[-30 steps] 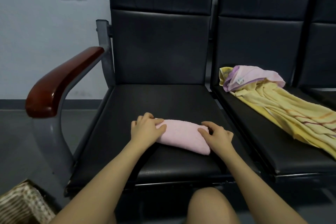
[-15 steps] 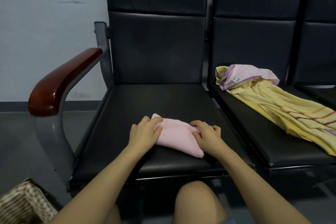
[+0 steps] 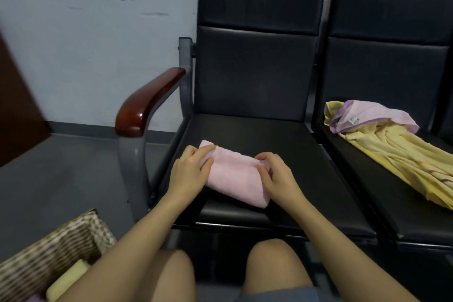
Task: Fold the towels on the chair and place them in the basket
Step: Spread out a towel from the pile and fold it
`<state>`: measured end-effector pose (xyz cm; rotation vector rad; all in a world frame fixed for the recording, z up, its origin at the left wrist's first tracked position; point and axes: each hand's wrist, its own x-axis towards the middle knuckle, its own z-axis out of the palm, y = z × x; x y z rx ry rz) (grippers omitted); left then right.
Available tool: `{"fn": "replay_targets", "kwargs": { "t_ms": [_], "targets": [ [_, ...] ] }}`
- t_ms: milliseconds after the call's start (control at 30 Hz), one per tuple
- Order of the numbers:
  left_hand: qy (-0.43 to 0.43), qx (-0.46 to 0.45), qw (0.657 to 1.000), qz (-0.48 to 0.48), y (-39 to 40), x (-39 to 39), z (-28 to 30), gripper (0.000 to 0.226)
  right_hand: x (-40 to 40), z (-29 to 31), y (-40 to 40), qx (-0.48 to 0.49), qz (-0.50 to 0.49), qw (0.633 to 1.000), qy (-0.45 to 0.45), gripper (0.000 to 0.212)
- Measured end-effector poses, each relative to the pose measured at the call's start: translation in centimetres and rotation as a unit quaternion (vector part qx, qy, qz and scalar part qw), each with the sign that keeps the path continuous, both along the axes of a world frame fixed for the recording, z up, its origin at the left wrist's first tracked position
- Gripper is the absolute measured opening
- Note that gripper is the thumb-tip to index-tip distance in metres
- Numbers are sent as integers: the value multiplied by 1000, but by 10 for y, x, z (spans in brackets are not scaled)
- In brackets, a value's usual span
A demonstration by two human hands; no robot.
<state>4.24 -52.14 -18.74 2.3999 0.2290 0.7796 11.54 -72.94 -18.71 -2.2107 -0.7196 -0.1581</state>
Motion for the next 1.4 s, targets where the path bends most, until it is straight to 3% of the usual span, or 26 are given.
{"fn": "replay_targets", "kwargs": {
  "t_ms": [200,433,600,833,1033,1167,1267,1400],
  "targets": [
    [-59,16,994,91,70,-70,21,35,-31,27,82,38,109,993,-28,16],
    [-18,45,977,210,152,-167,-3,29,-84,1,187,25,240,970,-38,18],
    [55,39,957,283,194,-233,-46,31,-123,-46,253,-11,333,942,-32,20],
    [221,19,908,355,236,-328,-126,60,-196,-131,328,-59,447,890,61,29],
    [343,101,873,331,254,-379,-172,45,-254,-189,353,-126,477,850,183,34],
    [372,205,859,286,263,-387,-199,37,-271,-222,365,-248,503,791,244,48],
    [470,232,803,283,262,-372,-218,45,-264,-244,380,-318,501,782,192,49],
    [534,63,776,330,235,-352,-245,61,-249,-262,399,-347,544,763,33,52]
  ]
}}
